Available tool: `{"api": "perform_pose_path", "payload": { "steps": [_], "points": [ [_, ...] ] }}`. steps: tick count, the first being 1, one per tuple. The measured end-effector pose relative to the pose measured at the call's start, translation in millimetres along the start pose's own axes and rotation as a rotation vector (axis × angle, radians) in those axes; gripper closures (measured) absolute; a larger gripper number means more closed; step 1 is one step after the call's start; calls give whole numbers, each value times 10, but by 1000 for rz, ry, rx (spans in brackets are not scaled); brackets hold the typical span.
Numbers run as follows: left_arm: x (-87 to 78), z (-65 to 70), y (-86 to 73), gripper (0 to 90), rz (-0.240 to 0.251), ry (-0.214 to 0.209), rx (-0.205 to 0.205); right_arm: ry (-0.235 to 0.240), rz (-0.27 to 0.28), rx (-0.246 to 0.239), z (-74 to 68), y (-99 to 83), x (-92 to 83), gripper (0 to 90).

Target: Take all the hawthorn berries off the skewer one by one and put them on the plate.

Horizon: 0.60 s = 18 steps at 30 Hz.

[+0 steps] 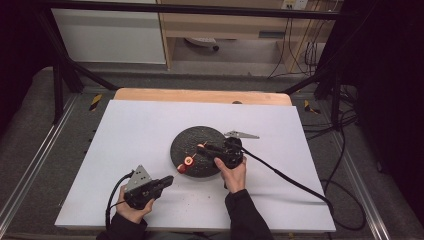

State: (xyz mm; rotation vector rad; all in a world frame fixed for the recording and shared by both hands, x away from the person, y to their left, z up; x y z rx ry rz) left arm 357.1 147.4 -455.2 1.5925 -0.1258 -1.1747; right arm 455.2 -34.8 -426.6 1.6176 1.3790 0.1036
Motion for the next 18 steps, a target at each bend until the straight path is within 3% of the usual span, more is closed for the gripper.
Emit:
{"api": "perform_pose_path", "payload": {
  "steps": [6, 12, 18],
  "points": [
    [-32, 1, 10, 883, 12, -1, 2, -33, 29, -8, 55, 135, -111, 606],
    [-41, -19, 2, 883, 12, 5, -4, -101, 61, -21, 190, 319, -252, 605],
    [-52, -54, -5, 883, 13, 10, -13, -157, 52, -21, 318, 364, -264, 605]
  ]
}}
Point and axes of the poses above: each handheld gripper's, and its own axes: x roughly forward along the jaws, y roughly out of its top, z roughly to its right, the point moved 7 cm from there along x, roughly forward along the jaws, and after that the axes turned 12 degrees about -z, right-handed, at the moved point
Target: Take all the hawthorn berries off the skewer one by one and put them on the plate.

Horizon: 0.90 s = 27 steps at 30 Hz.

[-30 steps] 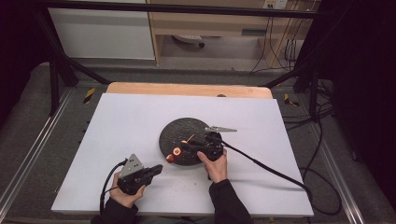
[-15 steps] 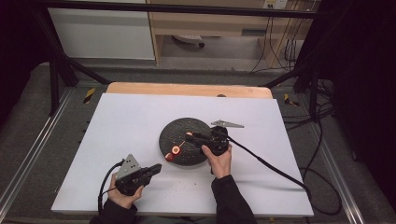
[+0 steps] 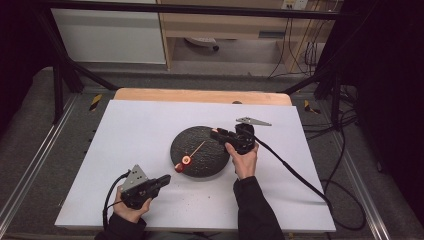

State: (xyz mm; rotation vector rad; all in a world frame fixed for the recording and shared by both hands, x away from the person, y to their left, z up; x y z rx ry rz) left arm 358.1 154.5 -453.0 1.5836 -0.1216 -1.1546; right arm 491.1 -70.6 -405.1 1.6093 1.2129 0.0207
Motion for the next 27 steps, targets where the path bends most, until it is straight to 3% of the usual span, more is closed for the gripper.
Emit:
{"api": "perform_pose_path", "payload": {
  "steps": [14, 24, 27],
  "points": [
    [5, -51, -13, 883, -9, 12, -17, -31, -187, 1, 124, -531, 510, 604],
    [11, -51, -15, 883, -12, 14, -20, -58, -227, -17, 158, -640, 588, 599],
    [11, -52, -14, 883, -12, 14, -21, -61, -230, -19, 157, -645, 582, 559]
  ]
}}
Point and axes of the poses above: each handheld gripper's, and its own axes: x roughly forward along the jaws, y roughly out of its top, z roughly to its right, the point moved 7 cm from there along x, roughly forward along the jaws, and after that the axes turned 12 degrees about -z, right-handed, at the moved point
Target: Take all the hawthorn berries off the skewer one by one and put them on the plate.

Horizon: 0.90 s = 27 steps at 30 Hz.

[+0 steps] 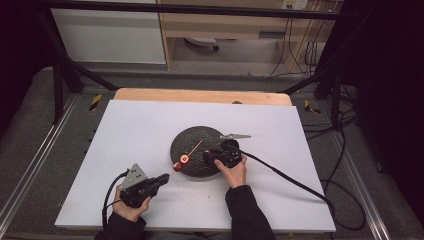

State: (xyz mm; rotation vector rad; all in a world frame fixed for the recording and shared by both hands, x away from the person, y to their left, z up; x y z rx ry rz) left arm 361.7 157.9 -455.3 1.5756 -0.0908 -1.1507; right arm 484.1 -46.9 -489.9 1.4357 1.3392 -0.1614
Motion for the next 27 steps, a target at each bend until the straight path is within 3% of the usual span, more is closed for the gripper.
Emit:
{"api": "perform_pose_path", "payload": {
  "steps": [5, 7, 12, 14, 18, 27],
  "points": [
    [-1, 1, 1, 883, 0, -1, -2, 4, 32, -21, -54, 42, -133, 466],
    [0, 2, 2, 883, 0, -1, -2, 26, 62, -33, -111, 73, -252, 373],
    [9, 12, -1, 883, -4, -4, -2, 49, 81, -52, -198, 78, -386, 248],
    [12, 15, -3, 883, -6, -3, -1, 83, 90, -66, -280, 58, -445, 178],
    [17, 22, -3, 883, -6, -5, 1, 111, 95, -75, -366, 9, -473, 142],
    [32, 47, 0, 883, -7, -7, 4, 165, 110, -65, -487, -31, -441, 164]
  ]
}}
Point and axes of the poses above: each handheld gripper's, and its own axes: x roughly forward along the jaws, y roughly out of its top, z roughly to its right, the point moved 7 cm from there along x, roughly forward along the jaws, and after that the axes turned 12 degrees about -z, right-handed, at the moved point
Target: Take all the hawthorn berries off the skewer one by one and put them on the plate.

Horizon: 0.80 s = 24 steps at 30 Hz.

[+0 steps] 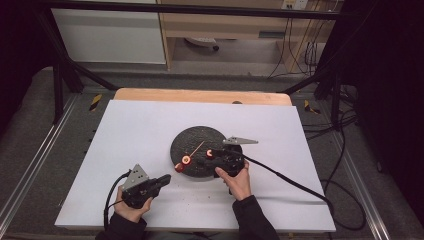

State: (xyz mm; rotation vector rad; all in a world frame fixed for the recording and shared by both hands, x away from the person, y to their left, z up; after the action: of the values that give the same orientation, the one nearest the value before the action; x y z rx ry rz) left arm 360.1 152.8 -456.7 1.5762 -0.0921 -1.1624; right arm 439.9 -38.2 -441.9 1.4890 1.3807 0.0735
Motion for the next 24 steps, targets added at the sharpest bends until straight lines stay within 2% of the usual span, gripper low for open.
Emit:
{"api": "perform_pose_path", "payload": {
  "steps": [5, 8, 13, 19, 24],
  "points": [
    [11, 23, 0, 883, -2, -5, 3, 40, 7, 6, -90, 9, 62, 222],
    [13, 33, 3, 883, -1, -5, 6, 43, 7, 2, -120, 14, 97, 252],
    [22, 55, 12, 883, 2, -10, 11, 75, 3, -1, -194, 13, 169, 317],
    [34, 74, 16, 883, 5, -14, 14, 101, -10, 10, -215, -18, 208, 432],
    [44, 90, 13, 883, 2, -16, 14, 116, -18, 16, -226, -34, 221, 493]
  ]
}}
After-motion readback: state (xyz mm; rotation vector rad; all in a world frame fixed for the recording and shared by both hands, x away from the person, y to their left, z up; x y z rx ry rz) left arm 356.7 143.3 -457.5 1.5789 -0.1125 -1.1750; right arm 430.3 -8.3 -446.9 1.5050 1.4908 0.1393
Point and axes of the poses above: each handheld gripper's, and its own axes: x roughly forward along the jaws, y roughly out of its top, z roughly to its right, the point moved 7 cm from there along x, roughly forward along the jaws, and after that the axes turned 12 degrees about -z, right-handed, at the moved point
